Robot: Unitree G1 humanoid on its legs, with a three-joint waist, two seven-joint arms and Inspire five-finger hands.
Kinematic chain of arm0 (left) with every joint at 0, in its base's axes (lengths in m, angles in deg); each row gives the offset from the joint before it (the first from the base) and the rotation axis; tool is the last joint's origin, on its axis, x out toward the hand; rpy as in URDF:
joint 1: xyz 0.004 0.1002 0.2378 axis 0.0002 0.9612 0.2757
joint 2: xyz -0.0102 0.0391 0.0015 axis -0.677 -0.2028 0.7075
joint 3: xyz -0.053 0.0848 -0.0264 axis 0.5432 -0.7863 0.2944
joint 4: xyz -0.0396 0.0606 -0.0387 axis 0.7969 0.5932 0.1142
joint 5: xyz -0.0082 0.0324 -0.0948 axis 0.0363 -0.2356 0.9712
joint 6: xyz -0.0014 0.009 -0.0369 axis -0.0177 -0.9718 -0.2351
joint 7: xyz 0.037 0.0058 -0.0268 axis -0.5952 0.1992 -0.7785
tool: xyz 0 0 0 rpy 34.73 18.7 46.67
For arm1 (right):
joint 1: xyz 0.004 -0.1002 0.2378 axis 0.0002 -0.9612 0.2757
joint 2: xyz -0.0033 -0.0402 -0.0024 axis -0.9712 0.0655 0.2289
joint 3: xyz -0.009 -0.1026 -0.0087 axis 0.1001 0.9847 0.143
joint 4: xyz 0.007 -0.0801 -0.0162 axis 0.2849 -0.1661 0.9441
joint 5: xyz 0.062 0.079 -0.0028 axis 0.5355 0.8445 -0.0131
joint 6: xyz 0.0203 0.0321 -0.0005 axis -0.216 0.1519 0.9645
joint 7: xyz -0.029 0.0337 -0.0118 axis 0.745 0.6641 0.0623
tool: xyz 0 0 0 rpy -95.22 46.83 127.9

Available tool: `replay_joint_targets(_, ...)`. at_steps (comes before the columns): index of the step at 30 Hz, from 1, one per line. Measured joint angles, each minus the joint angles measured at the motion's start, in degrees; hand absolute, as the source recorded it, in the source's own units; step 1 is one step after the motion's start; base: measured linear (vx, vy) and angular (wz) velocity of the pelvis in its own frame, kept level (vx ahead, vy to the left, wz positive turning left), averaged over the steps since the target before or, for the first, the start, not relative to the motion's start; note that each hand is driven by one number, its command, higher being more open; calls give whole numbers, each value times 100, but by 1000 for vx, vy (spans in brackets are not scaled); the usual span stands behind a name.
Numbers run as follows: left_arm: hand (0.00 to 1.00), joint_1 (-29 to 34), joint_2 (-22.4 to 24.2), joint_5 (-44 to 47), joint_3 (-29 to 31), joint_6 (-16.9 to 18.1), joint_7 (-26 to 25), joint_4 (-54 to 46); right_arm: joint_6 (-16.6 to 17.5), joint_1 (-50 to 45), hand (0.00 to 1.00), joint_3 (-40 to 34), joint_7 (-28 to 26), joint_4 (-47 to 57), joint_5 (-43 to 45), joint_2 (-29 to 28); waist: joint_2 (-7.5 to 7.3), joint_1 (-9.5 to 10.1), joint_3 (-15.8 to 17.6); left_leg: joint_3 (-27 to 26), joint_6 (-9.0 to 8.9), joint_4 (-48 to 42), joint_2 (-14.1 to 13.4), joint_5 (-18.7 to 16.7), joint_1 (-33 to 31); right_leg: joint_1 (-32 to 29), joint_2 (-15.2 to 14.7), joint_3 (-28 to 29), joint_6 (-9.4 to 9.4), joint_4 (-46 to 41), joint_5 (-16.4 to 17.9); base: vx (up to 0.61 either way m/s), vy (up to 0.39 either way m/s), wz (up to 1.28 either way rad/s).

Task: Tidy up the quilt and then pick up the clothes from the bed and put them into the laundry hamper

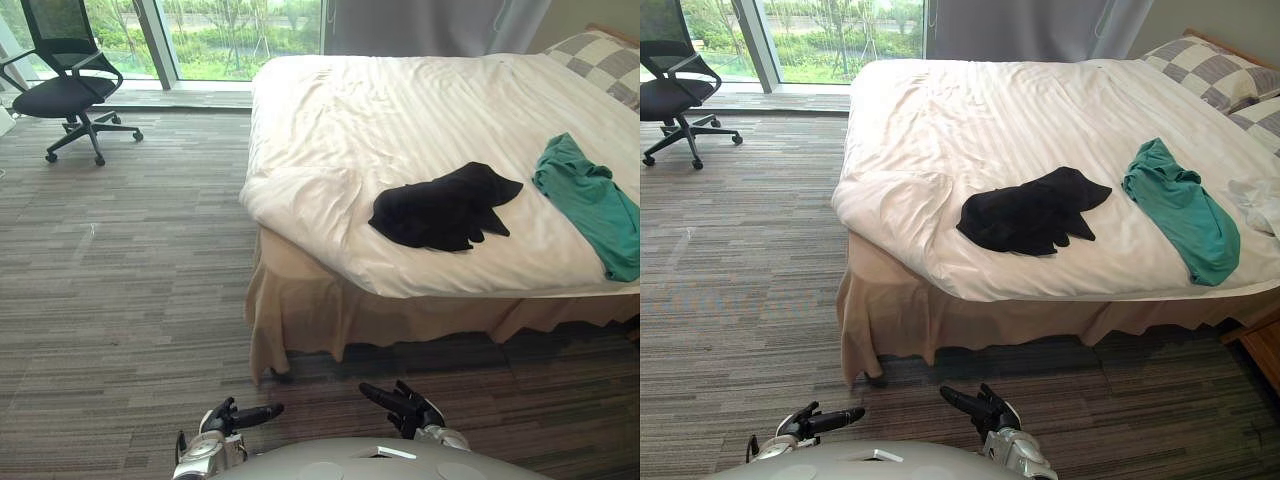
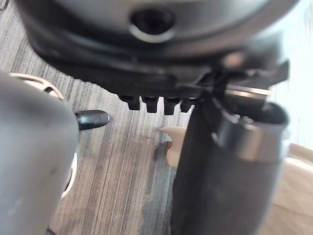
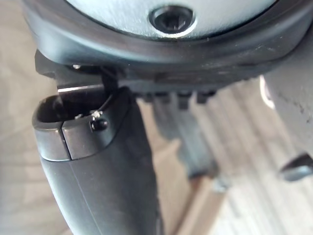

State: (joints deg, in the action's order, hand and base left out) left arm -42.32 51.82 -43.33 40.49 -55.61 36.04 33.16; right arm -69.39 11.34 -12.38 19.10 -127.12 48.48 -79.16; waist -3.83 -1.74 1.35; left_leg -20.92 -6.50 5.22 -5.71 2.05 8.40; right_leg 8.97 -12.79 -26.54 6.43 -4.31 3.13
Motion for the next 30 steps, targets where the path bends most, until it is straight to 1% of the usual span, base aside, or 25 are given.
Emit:
replay_joint_targets(5,100,8,3,0,59,2,-11,-3,0,0,100,0,10,1,0,-2,0,5,3,-24,0,-1,0,0,1,1,0,10,-1,-1,1,0,0,0)
replay_joint_targets(8,100,53,119,1,360,39,-52,-21,4,-3,100,-1,110,16,0,-28,-13,13,7,-35,10,-6,-1,10,-32,-13,6,15,-19,-1,-10,0,0,0)
replay_joint_targets(9,100,66,121,1,475,98,-87,-24,4,-5,100,-1,134,20,0,-35,-22,25,5,-39,16,-13,-1,28,-78,-46,13,11,-56,20,-35,0,0,0)
replay_joint_targets(10,100,70,168,5,566,155,-146,-56,4,-3,100,2,186,24,-3,-44,-33,65,15,-54,34,-32,-18,50,-171,-113,40,13,-132,71,-87,0,0,0)
replay_joint_targets(11,100,71,207,20,676,166,-213,-130,4,-1,100,2,244,36,-5,-65,-66,125,51,-70,58,-36,-31,73,-236,-176,60,28,-152,103,-127,-21,1,-4)
replay_joint_targets(12,100,68,214,45,732,173,-250,-169,3,-2,100,3,269,55,-6,-80,-96,160,87,-80,68,-37,-37,80,-248,-193,64,37,-134,103,-141,-55,-4,-1)
replay_joint_targets(13,100,78,215,122,848,203,-324,-234,7,-2,100,1,337,100,-6,-132,-159,198,169,-72,102,-38,-43,103,-259,-194,71,30,-134,87,-142,-51,-7,1)
replay_joint_targets(15,100,104,222,423,976,232,-468,-251,6,-30,100,-14,429,184,-12,-196,-168,245,231,-61,108,-38,-63,106,-280,-266,79,46,-177,1,-112,-57,-5,0)
replay_joint_targets(16,100,112,231,678,1068,230,-596,-244,6,-74,100,-35,487,259,-11,-222,-174,287,241,-50,111,-35,-73,105,-281,-321,79,89,-309,-82,-16,-64,0,-7)
replay_joint_targets(17,100,127,268,967,1176,225,-750,-233,4,-120,100,-76,505,319,-11,-230,-167,306,242,-36,120,-32,-75,108,-273,-371,81,172,-394,-159,72,-50,-1,-6)
replay_joint_targets(18,100,133,287,1133,1235,225,-824,-232,0,-127,100,-92,511,336,-11,-230,-157,310,244,-31,124,-32,-75,110,-272,-386,84,206,-410,-189,116,-65,-11,9)
replay_joint_targets(20,100,144,340,1703,1580,229,-1033,-171,-35,-145,100,-194,548,405,-12,-228,-99,269,279,168,145,-21,-8,125,-229,-391,107,474,-258,-303,289,-60,-17,37)
replay_joint_targets(21,100,130,377,1875,1667,247,-1074,-172,-56,-150,100,-209,575,406,-18,-216,-74,273,273,205,145,-10,10,125,-213,-364,87,469,-227,-333,317,-42,-6,40)
replay_joint_targets(23,100,176,465,2443,1939,330,-1137,-170,-144,-152,100,-228,613,412,-20,-150,27,301,259,412,146,-5,57,124,-210,-277,75,464,-148,-400,428,0,-13,44)
replay_joint_targets(26,100,222,450,3023,2106,532,-1127,-175,-323,-118,100,-226,608,411,-19,-65,128,322,242,558,142,-4,74,124,-232,-196,74,368,-105,-397,470,25,-27,33)
replay_joint_targets(28,100,162,363,3508,2330,709,-1107,-303,-529,-74,100,-238,605,410,-15,42,253,329,193,700,126,-4,75,133,-342,-163,87,220,-105,-366,460,51,-37,31)
replay_joint_targets(30,100,38,200,3759,2562,751,-1102,-588,-689,-37,100,-254,603,410,-14,133,294,345,191,775,114,-4,75,138,-387,-86,97,106,-52,-340,421,69,-41,27)
